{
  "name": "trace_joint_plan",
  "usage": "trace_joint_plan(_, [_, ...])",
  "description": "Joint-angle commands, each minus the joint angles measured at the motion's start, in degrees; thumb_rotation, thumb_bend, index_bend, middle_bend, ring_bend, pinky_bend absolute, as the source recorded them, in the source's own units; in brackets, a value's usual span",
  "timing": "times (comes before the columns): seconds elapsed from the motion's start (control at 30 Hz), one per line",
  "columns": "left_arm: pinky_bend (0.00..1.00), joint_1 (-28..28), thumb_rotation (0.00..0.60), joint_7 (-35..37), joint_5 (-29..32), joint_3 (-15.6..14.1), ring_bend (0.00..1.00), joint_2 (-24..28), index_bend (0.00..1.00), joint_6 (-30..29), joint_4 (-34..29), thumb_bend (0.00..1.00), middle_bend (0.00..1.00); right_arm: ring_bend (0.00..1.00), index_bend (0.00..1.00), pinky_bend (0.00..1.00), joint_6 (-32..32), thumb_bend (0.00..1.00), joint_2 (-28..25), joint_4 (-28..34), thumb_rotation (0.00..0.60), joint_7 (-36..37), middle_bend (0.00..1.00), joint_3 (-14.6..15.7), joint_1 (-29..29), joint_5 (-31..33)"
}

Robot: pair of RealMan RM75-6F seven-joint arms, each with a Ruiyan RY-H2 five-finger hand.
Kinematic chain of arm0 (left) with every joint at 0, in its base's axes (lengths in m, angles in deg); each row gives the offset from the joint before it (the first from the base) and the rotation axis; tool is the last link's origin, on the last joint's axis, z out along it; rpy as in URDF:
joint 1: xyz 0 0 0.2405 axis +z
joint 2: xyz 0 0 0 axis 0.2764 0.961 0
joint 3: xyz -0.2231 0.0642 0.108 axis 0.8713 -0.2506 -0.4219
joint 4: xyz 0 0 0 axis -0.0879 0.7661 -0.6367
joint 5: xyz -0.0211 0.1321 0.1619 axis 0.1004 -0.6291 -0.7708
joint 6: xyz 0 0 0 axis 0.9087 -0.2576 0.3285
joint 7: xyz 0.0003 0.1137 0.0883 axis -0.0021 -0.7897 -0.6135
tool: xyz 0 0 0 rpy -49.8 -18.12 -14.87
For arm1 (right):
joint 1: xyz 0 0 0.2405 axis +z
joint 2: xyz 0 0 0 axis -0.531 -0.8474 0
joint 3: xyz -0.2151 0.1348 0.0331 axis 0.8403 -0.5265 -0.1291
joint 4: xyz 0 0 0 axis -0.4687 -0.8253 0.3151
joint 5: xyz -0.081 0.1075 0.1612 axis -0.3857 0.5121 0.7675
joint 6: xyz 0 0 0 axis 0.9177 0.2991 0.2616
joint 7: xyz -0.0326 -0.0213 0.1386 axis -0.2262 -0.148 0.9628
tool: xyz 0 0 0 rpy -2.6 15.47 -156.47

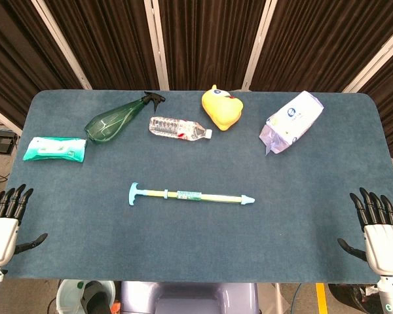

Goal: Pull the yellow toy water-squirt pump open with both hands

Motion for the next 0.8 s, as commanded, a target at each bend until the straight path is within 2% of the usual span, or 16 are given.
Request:
trace_joint_plan(0.03, [0.05, 0.15, 0.6, -0.06, -0.43, -0.06, 0.0, -0.21, 0.0, -0.42, 0.11, 0.03, 0.0, 0.0, 0.07, 0.0, -0.24, 0.07, 0.0, 0.11, 0.6, -0.26, 0.0, 0.19, -0.07, -0.1])
trace_joint_plan(0.2, [0.05, 0.16, 0.6, -0.41, -1.27, -0.04, 0.0, -0.67, 0.0, -0.94, 0.21, 0.03, 0.0, 0.0, 0.07, 0.0, -1.08, 0.07, 0.39, 0.02, 0.6, -0.63, 0.0, 0.2, 0.2, -0.08])
trace_joint_plan(0.3, [0.05, 0.2, 0.6, -0.37, -2.2, 0.2, 0.0, -0.69, 0.0, -2.0, -0.06, 0.03, 0.0, 0.0, 0.14, 0.0, -2.53, 0.08, 1.15, -0.05, 0.6, -0.79, 0.0, 0.71, 0.76, -0.57])
trace_joint_plan(0.47, [0.05, 0.14, 0.6, -0.4, -3.57, 0.57, 0.0, -0.76, 0.0, -3.36, -0.3, 0.03, 0.0, 0.0, 0.46, 0.0, -6.1, 0.21, 4.29, -1.19, 0.6, -0.49, 0.0, 1.09, 3.18, -2.27])
trace_joint_plan(0.53, [0.05, 0.1, 0.6, -0.36, -3.47, 0.58, 0.0, -0.86, 0.0, -3.14, -0.09, 0.03, 0.0, 0.0, 0.53, 0.0, -7.13, 0.25, 6.39, -2.28, 0.6, -0.47, 0.0, 0.61, 4.59, -3.24])
trace_joint_plan(0.8, [0.05, -0.55, 0.6, 0.09, -2.49, 1.22, 0.0, -1.41, 0.0, -1.82, 1.28, 0.03, 0.0, 0.0, 0.54, 0.0, -14.53, 0.3, 13.97, -6.73, 0.6, -1.95, 0.01, -1.6, 10.17, -2.22])
